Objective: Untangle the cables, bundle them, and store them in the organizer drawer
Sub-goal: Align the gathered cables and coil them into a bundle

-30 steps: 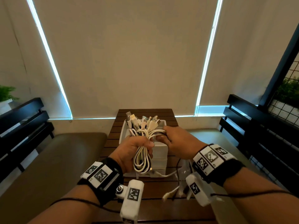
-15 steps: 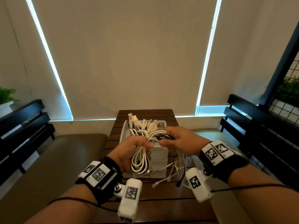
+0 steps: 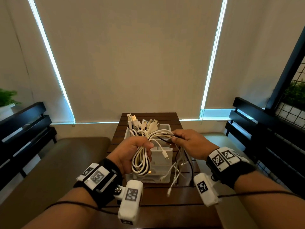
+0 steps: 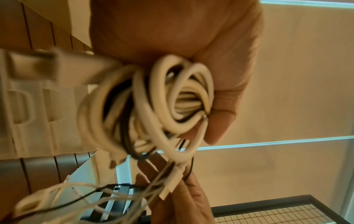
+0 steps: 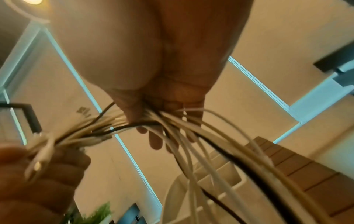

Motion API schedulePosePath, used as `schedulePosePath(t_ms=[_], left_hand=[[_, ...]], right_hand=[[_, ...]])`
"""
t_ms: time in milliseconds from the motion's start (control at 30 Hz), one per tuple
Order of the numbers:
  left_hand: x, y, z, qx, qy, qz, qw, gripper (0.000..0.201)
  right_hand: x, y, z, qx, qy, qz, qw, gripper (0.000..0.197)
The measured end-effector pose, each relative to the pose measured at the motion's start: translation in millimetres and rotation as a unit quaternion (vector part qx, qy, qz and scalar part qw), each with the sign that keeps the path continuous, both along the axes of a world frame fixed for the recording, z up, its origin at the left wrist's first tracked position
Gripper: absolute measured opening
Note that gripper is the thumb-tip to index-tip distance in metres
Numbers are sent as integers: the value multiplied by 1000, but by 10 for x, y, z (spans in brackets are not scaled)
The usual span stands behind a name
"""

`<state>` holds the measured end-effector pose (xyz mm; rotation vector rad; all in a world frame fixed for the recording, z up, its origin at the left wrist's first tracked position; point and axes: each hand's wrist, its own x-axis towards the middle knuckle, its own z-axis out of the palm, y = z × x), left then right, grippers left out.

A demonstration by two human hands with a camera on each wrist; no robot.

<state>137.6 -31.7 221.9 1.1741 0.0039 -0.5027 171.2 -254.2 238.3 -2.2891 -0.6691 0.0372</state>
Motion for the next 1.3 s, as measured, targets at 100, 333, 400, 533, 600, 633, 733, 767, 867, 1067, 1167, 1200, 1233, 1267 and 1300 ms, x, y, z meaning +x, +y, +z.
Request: schedulePosePath(t_ms=[100, 333, 400, 533, 600, 633, 733, 767, 867, 1067, 1167, 1200, 1233, 1267, 1300], left_hand=[[-15, -52, 2, 25, 4, 12, 1000, 21], [-1, -30, -14, 29, 24, 47, 998, 14], [13, 3, 8, 23, 19, 58, 998, 12], [41, 59, 93, 13, 12, 85, 996, 11], [63, 130, 124, 8, 14, 97, 995, 10], [74, 170, 136, 8, 15, 102, 995, 10], [90, 206, 122, 7, 12, 99, 995, 13], [94, 195, 109, 5, 10, 93, 996, 13], [85, 147, 100, 13, 4, 68, 998, 12], [128, 264, 195, 4, 4, 65, 998, 23], [99, 311, 187, 31, 1, 46, 998, 40], [87, 295, 172, 43, 1, 35, 998, 40], [70, 269, 159, 52, 2, 25, 998, 36], [53, 233, 150, 57, 4, 17, 998, 30], [39, 189, 138, 61, 7, 8, 998, 26]], right_hand=[[41, 22, -138, -114, -54, -58, 990, 17], [65, 37, -270, -12, -117, -169, 979, 9], [66, 36, -276, 15, -85, -172, 981, 9], [60, -64, -341, 167, 35, -110, 979, 21], [39, -187, -381, 258, 89, -89, 958, 17], [31, -241, -394, 269, 101, -83, 954, 16], [8, -327, -444, 182, 75, -79, 977, 17], [10, -321, -467, 140, 63, -80, 985, 16], [19, -250, -551, 61, 60, -97, 992, 22], [17, -337, -736, -165, 83, -122, 975, 41], [-48, -335, -636, -117, 105, -135, 978, 45], [-70, -301, -541, -51, 95, -130, 986, 68], [-103, -234, -400, 14, 75, -127, 989, 84], [-142, -150, -240, 67, 51, -110, 990, 94], [-160, -61, -116, 95, 36, -89, 991, 102]])
